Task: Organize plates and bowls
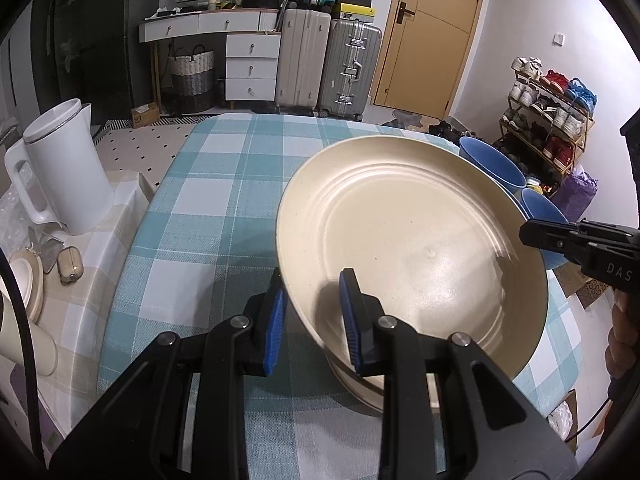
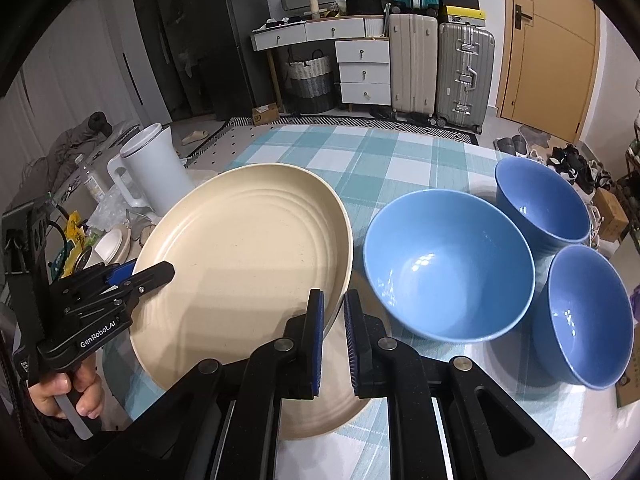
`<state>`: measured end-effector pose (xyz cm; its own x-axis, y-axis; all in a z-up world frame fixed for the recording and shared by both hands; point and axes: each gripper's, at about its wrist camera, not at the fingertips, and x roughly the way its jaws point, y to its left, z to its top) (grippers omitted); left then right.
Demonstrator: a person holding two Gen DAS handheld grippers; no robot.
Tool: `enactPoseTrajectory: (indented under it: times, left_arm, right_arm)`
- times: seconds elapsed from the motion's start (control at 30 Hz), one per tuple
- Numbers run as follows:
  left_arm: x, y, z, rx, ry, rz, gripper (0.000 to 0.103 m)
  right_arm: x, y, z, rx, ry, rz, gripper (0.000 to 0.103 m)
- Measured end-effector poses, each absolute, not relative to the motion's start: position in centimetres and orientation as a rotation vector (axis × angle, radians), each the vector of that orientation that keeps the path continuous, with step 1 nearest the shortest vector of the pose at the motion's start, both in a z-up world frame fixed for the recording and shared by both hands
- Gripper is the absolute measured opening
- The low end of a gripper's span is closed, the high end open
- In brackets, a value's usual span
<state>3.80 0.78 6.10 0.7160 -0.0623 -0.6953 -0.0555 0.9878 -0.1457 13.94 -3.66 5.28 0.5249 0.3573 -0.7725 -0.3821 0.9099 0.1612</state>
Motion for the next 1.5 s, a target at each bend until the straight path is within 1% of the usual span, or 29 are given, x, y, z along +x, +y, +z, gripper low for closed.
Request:
enactPoseTrajectory:
  times: [0.53, 1.5]
  left_arm:
    - [3.4, 0.3, 3.9, -0.141, 0.789, -0.027, 0.023]
    - [5.1, 0.0, -0.3, -0.098, 0.815, -0.057, 0.023]
  right_arm:
    - [12.1, -4.6, 3.0, 0.017, 0.928, 0.422, 0.012]
    - [11.3, -5.4, -1.0, 0.068, 0.973, 0.376, 0.012]
